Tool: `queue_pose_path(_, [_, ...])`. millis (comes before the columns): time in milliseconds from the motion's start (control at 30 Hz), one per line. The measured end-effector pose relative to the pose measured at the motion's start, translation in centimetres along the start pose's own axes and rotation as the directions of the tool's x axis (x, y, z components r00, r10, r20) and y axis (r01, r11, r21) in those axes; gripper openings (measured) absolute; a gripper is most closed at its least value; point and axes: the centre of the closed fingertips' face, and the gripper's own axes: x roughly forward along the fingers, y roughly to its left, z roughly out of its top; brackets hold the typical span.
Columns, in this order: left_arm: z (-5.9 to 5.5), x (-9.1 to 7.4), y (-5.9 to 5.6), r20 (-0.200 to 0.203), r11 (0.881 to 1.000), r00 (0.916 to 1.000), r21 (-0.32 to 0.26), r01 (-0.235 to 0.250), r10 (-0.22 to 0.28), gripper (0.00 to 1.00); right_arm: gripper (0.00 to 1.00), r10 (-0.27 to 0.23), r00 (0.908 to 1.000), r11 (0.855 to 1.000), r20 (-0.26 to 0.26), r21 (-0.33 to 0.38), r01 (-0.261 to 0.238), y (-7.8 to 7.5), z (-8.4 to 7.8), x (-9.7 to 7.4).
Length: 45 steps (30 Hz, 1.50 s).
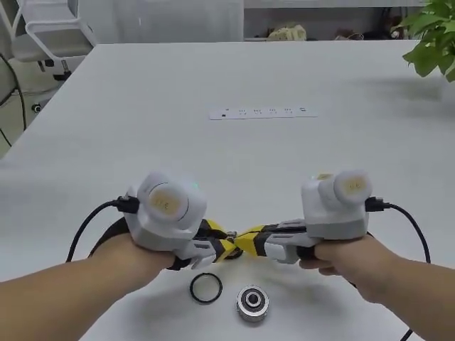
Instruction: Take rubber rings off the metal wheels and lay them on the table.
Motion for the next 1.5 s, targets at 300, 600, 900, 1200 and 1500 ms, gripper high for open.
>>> queue_pose_path(300, [0.0, 0.0, -0.1, 0.002, 1.000, 1.0000, -0.001, 0.004, -0.004, 0.08, 0.00, 0.006, 1.0000, 1.000, 0.003, -0.001, -0.006, 0.0, 0.0, -0.2])
queue_pose_path(600, [0.1, 0.0, -0.1, 0.007, 1.000, 1.0000, -0.003, 0.006, -0.006, 0.08, 0.00, 0.034, 0.9992, 0.999, 0.022, -0.001, -0.034, 0.6, 0.6, -0.1])
queue_pose_path(900, [0.1, 0.0, -0.1, 0.008, 1.000, 1.0000, -0.001, 0.005, -0.005, 0.09, 0.00, 0.011, 0.9996, 1.000, 0.027, 0.002, -0.012, 0.1, 0.7, -0.3])
queue_pose_path(1200, [0.3, -0.2, -0.1, 0.003, 1.000, 1.0000, 0.012, 0.008, -0.008, 0.12, 0.00, 0.000, 0.9993, 1.000, 0.036, 0.010, 0.000, -0.1, 0.9, -0.5])
queue_pose_path(1500, [1.1, -1.3, -0.5, 0.039, 1.000, 0.9989, -0.002, 0.026, -0.026, 0.16, 0.00, 0.004, 0.9989, 1.000, 0.046, 0.014, -0.005, 0.2, 1.3, -0.7])
